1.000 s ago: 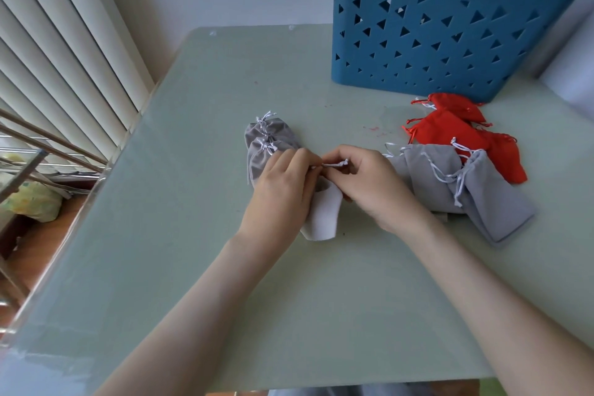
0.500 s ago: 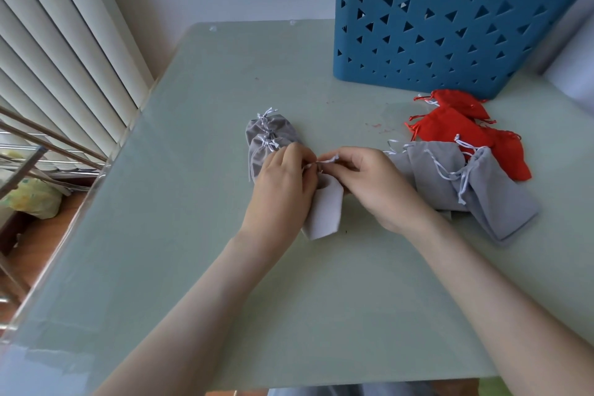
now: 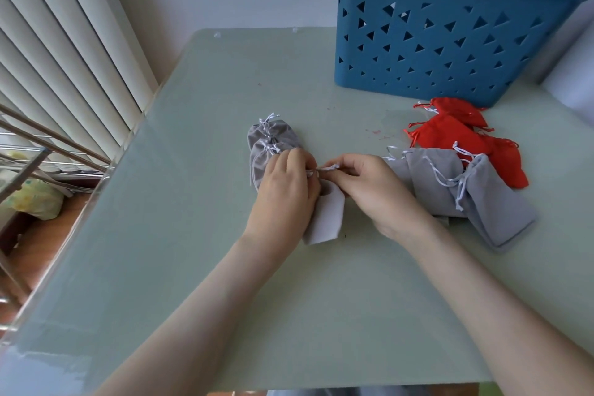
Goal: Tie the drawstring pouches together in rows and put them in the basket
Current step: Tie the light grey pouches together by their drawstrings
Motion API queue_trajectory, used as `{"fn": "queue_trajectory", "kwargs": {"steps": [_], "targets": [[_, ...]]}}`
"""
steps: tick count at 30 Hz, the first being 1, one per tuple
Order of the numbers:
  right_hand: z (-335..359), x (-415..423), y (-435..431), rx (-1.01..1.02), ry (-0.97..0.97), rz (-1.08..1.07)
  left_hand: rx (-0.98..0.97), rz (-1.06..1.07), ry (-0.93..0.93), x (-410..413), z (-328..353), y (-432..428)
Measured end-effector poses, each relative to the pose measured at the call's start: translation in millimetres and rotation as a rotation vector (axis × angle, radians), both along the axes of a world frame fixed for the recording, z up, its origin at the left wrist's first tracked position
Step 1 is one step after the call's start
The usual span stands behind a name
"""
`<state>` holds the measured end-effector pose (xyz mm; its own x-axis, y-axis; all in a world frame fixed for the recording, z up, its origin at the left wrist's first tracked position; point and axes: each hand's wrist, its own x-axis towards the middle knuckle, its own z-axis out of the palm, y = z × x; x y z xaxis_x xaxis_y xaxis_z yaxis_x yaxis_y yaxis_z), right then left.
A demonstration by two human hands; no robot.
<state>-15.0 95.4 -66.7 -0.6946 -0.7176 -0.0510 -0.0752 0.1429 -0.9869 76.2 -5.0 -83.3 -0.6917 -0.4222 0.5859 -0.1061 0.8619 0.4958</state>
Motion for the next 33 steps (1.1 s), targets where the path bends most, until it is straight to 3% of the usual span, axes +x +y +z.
{"fn": "queue_trajectory", "kwargs": {"steps": [8, 13, 20, 33], "targets": [[12.2, -3.3, 7.7, -0.150, 0.021, 0.107, 0.221, -0.085, 0.114, 7.4, 4.6, 2.5], [19.4, -1.9, 10.1, -0.190, 0.073, 0.165, 0.171, -0.142, 0.189, 8.4, 2.8, 2.3], [16.9, -4.5, 12.7, -0.168, 0.333, 0.115, 0.177, -0.151, 0.216, 8.7, 6.5, 5.5], [14.2, -5.8, 12.6, -0.265, 0.355, 0.107, 0.202, -0.108, 0.234, 9.4, 8.9, 4.0]]}}
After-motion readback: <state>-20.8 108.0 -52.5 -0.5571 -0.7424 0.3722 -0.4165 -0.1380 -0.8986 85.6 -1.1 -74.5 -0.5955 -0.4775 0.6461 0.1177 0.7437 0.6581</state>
